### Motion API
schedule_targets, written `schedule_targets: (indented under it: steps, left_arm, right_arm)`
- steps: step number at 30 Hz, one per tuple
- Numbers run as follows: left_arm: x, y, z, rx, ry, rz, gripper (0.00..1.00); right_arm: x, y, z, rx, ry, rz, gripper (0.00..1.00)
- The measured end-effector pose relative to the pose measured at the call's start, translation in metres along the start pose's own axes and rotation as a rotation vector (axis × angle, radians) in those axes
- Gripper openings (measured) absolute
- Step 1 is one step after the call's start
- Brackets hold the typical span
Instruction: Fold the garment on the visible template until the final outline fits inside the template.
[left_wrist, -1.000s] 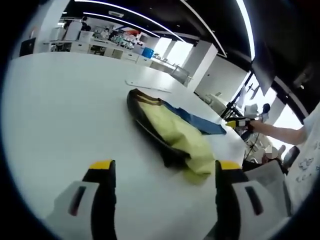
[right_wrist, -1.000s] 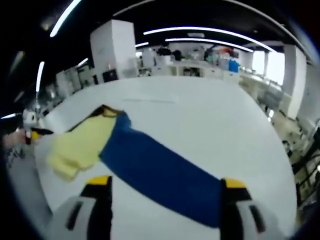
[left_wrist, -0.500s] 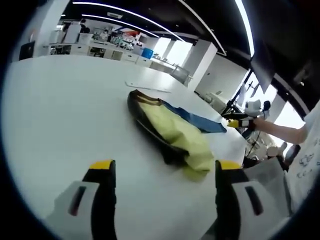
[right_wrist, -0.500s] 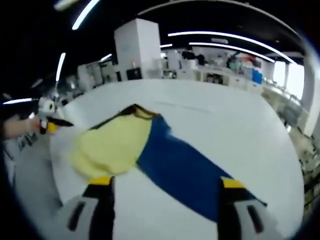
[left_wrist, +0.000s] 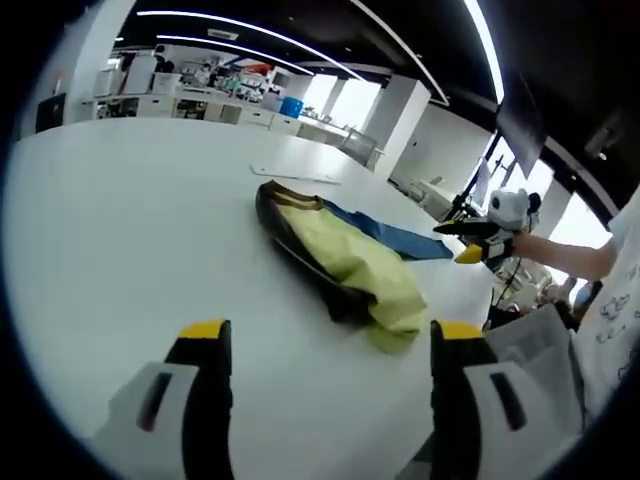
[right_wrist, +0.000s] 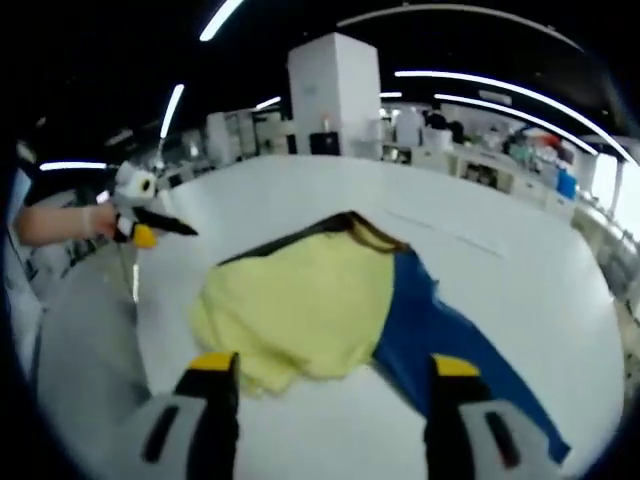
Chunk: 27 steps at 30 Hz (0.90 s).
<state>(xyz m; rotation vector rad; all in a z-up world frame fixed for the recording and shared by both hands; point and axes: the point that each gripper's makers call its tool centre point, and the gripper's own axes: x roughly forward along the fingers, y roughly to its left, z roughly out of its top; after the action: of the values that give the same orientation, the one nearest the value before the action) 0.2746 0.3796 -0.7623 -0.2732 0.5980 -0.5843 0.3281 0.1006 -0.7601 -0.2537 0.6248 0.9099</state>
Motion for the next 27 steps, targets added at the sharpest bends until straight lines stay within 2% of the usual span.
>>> schedule_targets:
  steps: [4, 7, 10, 13, 19, 21, 27]
  left_arm:
    - [-0.002, 0.001, -0.003, -0.004, -0.004, 0.002, 0.79]
    - [-0.004, 0.001, -0.004, -0.01, -0.01, 0.003, 0.79]
    - [-0.006, 0.0, -0.006, -0.017, -0.016, 0.006, 0.79]
    - [-0.007, 0.0, -0.008, -0.019, -0.016, 0.007, 0.79]
    - [-0.01, 0.001, -0.01, -0.033, -0.027, 0.016, 0.79]
    - [-0.011, 0.001, -0.011, -0.039, -0.03, 0.017, 0.79]
    - [-0.013, 0.005, -0.013, -0.045, -0.032, 0.022, 0.79]
  right_arm:
    - [0.014, 0.029, 0.008, -0.132, 0.018, 0.046, 0.71]
    - [0.025, 0.05, 0.012, -0.154, 0.016, 0.074, 0.67]
    - [0.038, 0.07, 0.014, -0.255, 0.032, 0.094, 0.64]
    - [0.05, 0.086, 0.014, -0.295, 0.04, 0.129, 0.62]
    - [0.063, 0.109, 0.017, -0.365, 0.047, 0.153, 0.59]
    - [0.066, 0.113, 0.014, -0.459, 0.069, 0.147, 0.58]
    - [0.073, 0.133, 0.012, -0.626, 0.081, 0.143, 0.54]
